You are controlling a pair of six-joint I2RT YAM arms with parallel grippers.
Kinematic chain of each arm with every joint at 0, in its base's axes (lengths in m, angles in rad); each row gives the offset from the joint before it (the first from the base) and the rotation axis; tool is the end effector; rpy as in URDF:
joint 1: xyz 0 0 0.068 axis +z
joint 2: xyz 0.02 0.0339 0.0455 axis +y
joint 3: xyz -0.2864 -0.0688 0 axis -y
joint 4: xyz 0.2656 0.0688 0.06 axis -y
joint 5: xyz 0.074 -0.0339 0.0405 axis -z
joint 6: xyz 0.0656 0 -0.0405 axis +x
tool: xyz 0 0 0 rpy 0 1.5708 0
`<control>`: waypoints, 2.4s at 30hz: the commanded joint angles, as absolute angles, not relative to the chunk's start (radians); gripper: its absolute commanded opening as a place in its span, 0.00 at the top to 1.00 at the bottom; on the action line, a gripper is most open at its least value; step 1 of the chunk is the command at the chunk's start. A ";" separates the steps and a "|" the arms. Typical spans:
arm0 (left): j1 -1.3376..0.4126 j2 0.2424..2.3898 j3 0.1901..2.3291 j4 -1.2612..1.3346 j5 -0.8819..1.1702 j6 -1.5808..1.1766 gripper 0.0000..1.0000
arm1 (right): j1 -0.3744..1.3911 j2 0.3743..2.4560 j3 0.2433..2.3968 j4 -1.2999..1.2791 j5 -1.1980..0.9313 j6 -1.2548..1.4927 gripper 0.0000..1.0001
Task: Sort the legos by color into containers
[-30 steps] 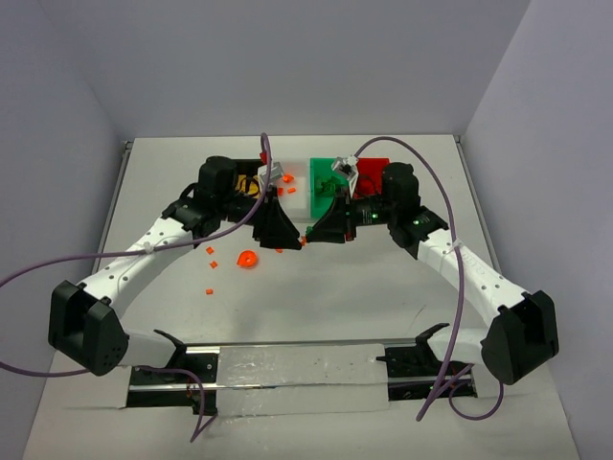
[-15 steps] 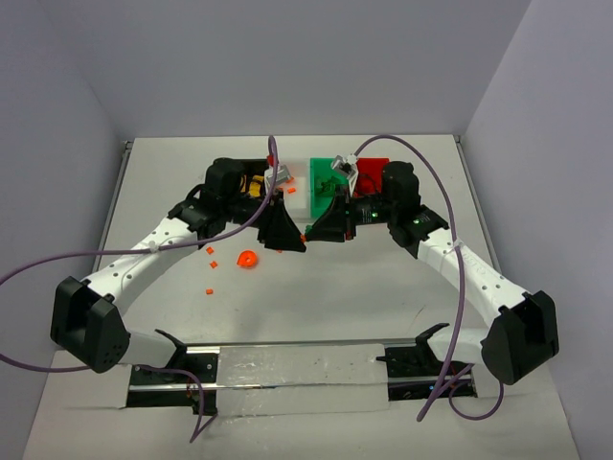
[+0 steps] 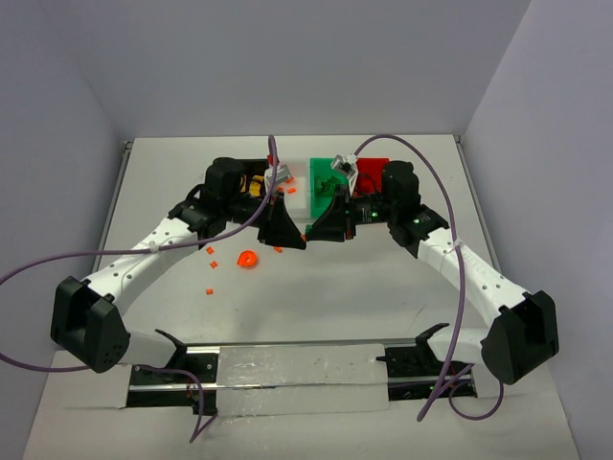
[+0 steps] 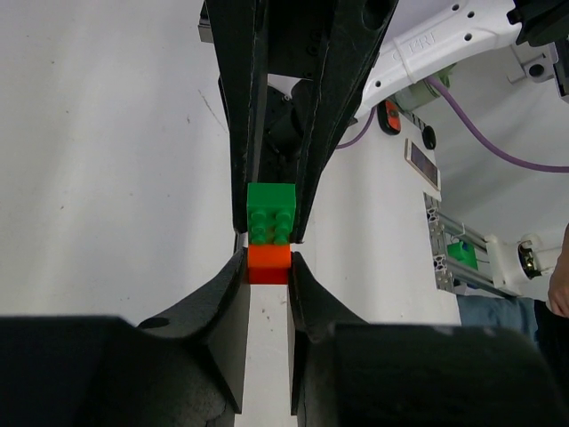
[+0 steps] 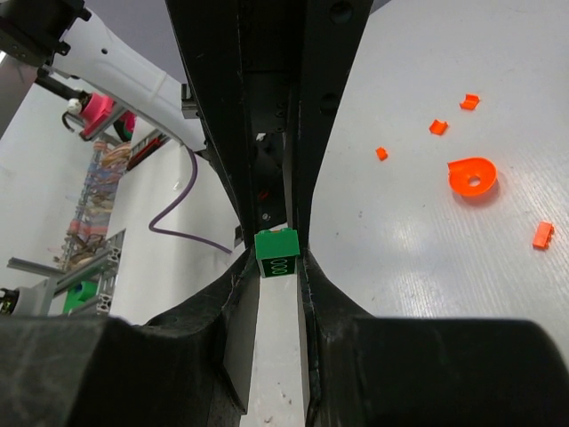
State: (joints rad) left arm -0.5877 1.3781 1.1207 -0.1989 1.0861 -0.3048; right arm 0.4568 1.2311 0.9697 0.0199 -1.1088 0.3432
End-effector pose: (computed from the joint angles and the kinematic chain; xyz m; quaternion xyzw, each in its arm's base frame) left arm 0.2434 -0.2319 0.3389 0.3730 0.6808 -0.5910 0.2191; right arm 0.2406 0.1837 0.3482 -0.3622 0.6497 0.5859 0.3216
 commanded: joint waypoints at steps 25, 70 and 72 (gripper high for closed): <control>-0.467 1.564 1.345 -0.329 0.694 -0.096 0.99 | 0.354 1.308 1.108 -0.255 -0.931 0.095 1.00; -0.305 1.409 1.350 -0.508 0.414 -0.011 0.01 | 0.350 2.004 1.688 -0.405 -0.179 0.011 0.85; -0.298 1.350 1.280 -0.507 0.404 -0.011 0.01 | 0.353 2.014 1.697 -0.414 -0.168 0.012 0.67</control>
State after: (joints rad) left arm -0.3071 1.4261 1.3791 -0.4897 0.3866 -0.0396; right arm 0.3527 2.0038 1.6340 -0.4071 -0.2083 0.0238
